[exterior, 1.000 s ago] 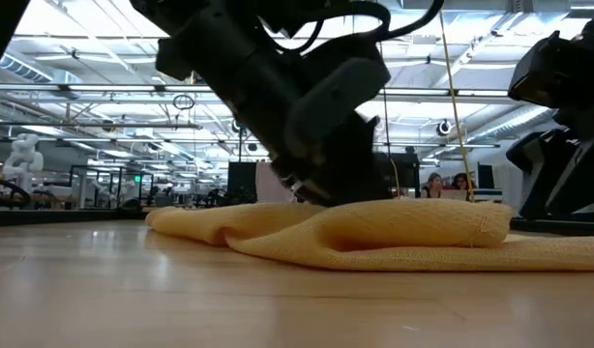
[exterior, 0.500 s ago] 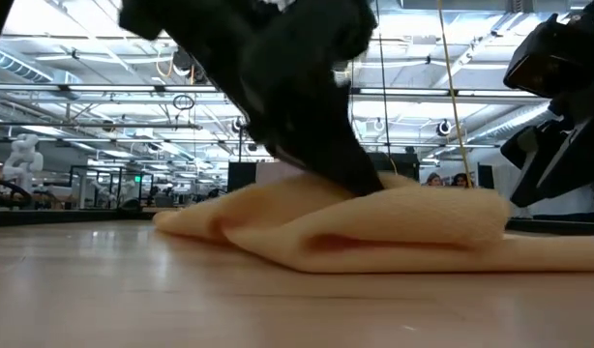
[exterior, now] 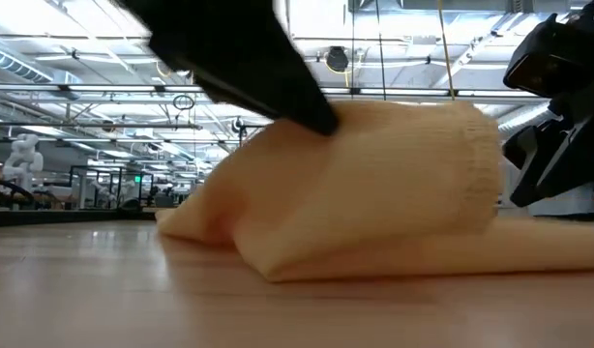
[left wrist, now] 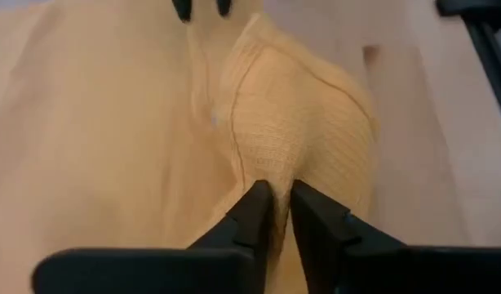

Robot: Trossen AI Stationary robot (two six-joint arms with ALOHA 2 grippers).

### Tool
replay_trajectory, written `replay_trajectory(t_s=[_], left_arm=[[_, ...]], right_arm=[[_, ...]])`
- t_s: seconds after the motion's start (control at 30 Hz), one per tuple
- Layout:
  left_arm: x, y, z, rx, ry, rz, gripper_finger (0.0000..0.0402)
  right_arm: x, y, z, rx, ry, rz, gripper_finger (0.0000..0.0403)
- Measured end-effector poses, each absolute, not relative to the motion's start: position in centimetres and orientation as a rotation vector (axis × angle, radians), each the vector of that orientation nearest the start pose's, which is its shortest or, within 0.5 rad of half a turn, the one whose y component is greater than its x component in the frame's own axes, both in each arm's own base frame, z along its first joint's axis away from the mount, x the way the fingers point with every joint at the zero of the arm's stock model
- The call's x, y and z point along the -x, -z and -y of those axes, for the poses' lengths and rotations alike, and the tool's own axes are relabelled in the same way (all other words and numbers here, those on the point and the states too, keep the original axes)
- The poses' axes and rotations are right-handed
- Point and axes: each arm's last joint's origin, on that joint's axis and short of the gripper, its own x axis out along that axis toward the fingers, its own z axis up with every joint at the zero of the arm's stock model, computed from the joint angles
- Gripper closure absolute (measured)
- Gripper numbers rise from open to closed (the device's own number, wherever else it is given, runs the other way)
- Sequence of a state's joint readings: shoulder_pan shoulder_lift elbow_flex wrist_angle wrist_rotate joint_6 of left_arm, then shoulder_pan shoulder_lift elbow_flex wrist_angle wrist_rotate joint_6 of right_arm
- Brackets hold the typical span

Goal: Roll towel
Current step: Fold the yellow towel

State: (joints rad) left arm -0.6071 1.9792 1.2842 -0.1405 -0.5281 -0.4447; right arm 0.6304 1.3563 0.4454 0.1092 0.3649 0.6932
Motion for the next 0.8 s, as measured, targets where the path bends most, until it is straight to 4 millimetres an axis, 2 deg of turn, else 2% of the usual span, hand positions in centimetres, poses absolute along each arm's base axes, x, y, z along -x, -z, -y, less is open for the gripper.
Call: replay_trajectory(t_s=[0.23, 0.43, 0.67, 0.73, 0.8], left_arm=[[-32.4, -16.3, 24.8, 0.081, -0.134, -0.716, 0.0277], [-29.4, -15.3, 26.2, 0.140, -0.209, -0.835, 0.0235], [-26.4, -14.8, 27.8, 0.181, -0.256, -0.899, 0.0221], [-25.9, -14.8, 28.0, 0.182, -0.283, -0.868, 0.0221], [-25.9, -15.1, 28.1, 0.163, -0.335, -0.760, 0.0221]], right_arm=[[-18.9, -13.6, -12.7, -0.286, -0.032, -0.773, 0.0250], [-18.3, -13.5, -13.5, -0.300, -0.136, -0.830, 0.0250], [-17.6, -13.5, -14.4, -0.264, -0.162, -0.821, 0.0250], [-17.6, -13.6, -14.4, -0.260, -0.145, -0.809, 0.0250], [-17.5, -13.5, -14.5, -0.265, -0.144, -0.809, 0.0250]])
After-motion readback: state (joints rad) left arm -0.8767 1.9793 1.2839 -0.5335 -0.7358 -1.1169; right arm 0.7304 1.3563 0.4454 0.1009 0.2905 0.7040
